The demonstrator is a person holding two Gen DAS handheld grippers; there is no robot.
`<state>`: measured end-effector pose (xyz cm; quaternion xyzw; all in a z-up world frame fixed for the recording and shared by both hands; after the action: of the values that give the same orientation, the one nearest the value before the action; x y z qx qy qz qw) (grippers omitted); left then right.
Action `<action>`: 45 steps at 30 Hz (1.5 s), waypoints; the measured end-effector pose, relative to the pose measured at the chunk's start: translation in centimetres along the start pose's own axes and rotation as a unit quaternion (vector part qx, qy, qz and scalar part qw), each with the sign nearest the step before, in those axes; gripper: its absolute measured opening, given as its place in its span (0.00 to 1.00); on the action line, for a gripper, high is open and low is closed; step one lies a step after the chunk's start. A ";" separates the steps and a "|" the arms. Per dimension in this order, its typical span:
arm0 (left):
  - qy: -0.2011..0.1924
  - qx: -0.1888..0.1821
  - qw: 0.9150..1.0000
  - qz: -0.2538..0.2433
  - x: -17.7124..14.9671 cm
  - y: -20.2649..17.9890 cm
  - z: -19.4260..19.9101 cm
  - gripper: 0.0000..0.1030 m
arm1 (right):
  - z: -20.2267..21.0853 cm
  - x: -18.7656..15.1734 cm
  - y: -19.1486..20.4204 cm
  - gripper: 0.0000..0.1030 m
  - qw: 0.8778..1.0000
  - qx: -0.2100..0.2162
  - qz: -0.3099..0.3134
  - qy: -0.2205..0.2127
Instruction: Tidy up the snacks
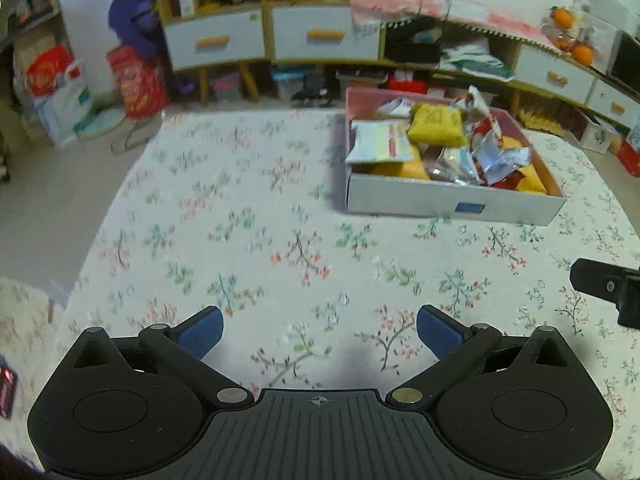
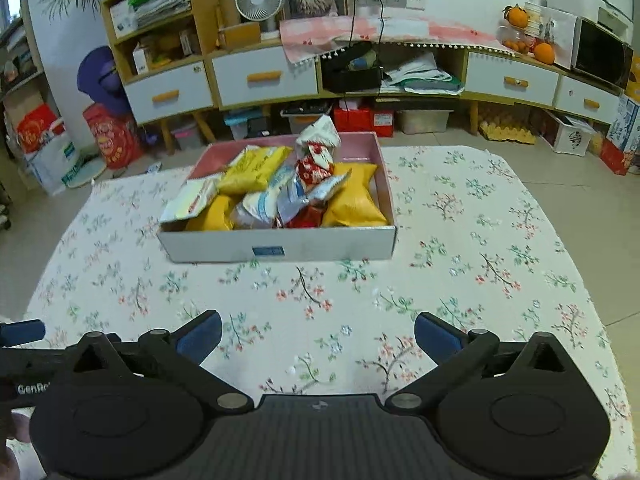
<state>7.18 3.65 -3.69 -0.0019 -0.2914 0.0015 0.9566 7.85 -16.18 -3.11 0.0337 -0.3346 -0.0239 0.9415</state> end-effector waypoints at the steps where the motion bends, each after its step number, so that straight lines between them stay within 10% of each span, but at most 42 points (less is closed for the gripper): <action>1: 0.003 -0.004 1.000 0.003 0.0 0.0 -0.1 1.00 | 0.1 0.0 0.1 0.75 1.000 -0.001 0.002 0.000; 45: -0.006 -0.006 1.000 -0.005 -0.5 -0.4 -0.1 1.00 | -0.6 -0.3 1.2 0.75 0.999 -0.016 0.029 0.000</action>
<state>6.84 3.29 -4.01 -0.0063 -0.2972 -0.0055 0.9548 8.06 -14.94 -3.70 0.0087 -0.3350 -0.0016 0.9422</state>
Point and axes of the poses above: each gripper's, at about its wrist camera, not at the fingertips, and z roughly against the way its jaws point, y to its left, x to its top, the point moved 4 cm from there along -z, roughly the way its jaws point, and after that the axes turned 3 degrees about y, right-handed, at the moved point
